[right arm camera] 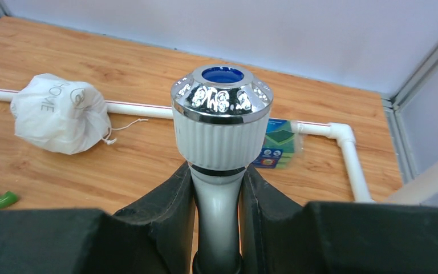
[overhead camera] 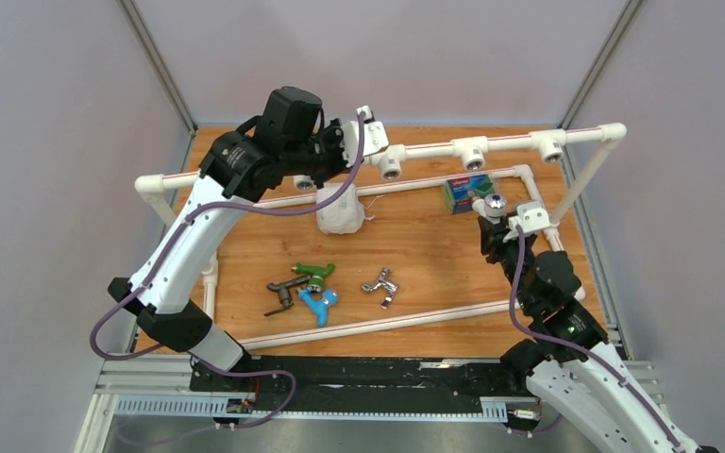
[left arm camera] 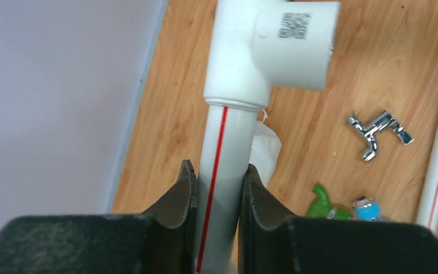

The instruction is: Install the water faucets

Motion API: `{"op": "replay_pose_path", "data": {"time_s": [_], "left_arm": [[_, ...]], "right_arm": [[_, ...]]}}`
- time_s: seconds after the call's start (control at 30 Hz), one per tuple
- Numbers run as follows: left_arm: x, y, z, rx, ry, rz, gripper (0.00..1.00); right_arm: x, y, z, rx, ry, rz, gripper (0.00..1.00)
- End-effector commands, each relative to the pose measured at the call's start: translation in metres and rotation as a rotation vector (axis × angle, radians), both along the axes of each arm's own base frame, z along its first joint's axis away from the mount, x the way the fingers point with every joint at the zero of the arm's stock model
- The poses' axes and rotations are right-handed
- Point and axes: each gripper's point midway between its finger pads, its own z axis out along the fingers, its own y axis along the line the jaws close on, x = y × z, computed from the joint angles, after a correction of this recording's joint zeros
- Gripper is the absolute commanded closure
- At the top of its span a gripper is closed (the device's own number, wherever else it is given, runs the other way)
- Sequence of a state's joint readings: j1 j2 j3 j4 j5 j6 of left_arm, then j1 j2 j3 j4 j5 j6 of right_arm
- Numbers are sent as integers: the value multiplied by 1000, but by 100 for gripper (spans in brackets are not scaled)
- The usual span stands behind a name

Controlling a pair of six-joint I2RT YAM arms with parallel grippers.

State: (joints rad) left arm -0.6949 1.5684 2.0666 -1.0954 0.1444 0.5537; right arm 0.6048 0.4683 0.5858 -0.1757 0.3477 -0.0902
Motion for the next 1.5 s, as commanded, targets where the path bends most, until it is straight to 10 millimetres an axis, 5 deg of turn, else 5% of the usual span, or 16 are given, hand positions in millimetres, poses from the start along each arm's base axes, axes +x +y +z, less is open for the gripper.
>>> {"op": "replay_pose_path", "data": {"time_s": [0.0, 0.27, 0.5, 0.73, 1.17, 1.47], "left_arm": [[29, 54, -1, 9, -50, 194, 100], [28, 114, 9, 5, -130, 295, 100], [16, 104, 8, -51, -141, 220, 100], [11, 93, 3, -115, -139, 183, 100], [28, 86, -1, -237, -70, 303, 100], [29, 89, -12, -262, -21, 365, 100]], "right_arm": [[-3, -13, 51, -4, -149, -9, 100], [-2, -28, 83, -106, -270, -67, 100], [20, -36, 112, -220, -398, -115, 100], [49, -35, 133, -213, -504, 81, 100], [53, -22, 122, -368, -638, 328, 100], [74, -45, 131, -747, -700, 187, 100]]}}
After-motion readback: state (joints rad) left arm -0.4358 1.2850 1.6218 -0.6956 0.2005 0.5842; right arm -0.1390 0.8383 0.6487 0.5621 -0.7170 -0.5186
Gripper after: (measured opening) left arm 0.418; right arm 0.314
